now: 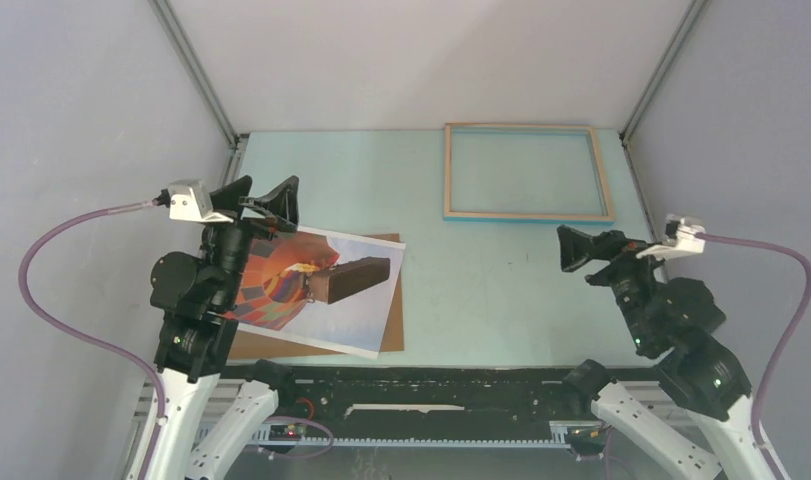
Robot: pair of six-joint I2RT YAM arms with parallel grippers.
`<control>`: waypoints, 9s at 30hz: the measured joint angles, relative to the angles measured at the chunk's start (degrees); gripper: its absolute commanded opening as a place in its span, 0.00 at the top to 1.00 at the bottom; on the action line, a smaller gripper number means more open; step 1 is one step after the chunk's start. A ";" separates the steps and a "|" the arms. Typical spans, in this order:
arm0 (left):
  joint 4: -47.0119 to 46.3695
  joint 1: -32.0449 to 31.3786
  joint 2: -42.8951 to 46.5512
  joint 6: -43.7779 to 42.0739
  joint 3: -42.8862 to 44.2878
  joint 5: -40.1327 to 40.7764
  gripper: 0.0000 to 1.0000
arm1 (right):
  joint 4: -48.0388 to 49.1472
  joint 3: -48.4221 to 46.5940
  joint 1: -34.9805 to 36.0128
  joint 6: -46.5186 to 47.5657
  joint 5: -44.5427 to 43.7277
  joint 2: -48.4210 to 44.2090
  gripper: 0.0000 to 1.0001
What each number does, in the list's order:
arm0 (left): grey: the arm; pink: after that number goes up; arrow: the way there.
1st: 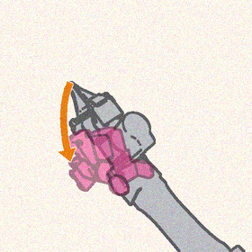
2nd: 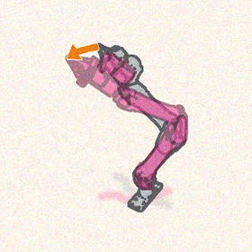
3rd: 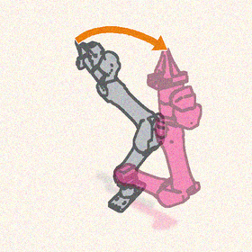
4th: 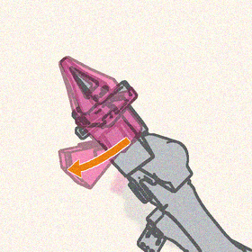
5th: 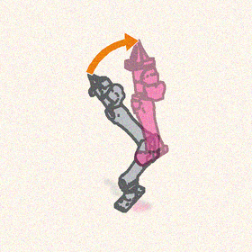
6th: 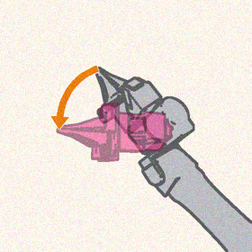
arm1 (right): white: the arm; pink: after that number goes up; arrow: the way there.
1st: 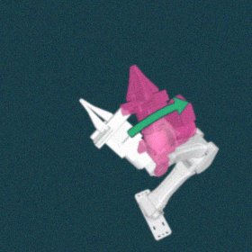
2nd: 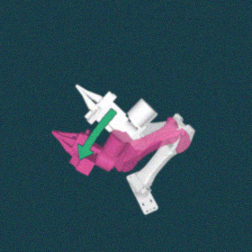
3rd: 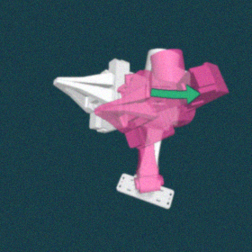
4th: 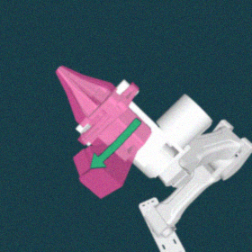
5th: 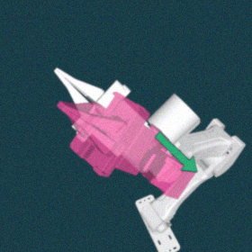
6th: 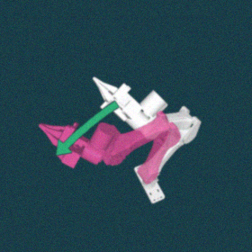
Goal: Put the photo into the frame
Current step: Move the photo frame to the center of the board, then move the photo frame item to the center of the board, then pick up the photo frame item at the center of the board.
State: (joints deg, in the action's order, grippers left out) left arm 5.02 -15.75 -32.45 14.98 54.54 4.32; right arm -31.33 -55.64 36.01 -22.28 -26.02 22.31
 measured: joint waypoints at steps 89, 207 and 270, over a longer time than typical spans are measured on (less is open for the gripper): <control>0.68 -5.70 1.25 0.48 0.00 2.14 0.00 | -21.18 14.47 -28.65 -63.65 11.37 49.72 1.00; -2.71 0.39 -44.09 36.02 -21.99 -3.76 0.00 | 48.02 -33.55 -6.23 -26.77 71.19 114.31 0.83; -5.86 2.01 -30.25 30.91 -27.43 -16.50 0.00 | 19.61 15.50 -36.59 -3.54 74.25 71.91 0.51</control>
State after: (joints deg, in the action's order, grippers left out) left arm -0.84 -13.74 -62.70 45.89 27.11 -12.19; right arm -11.73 -40.14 -0.58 -25.82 48.23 94.21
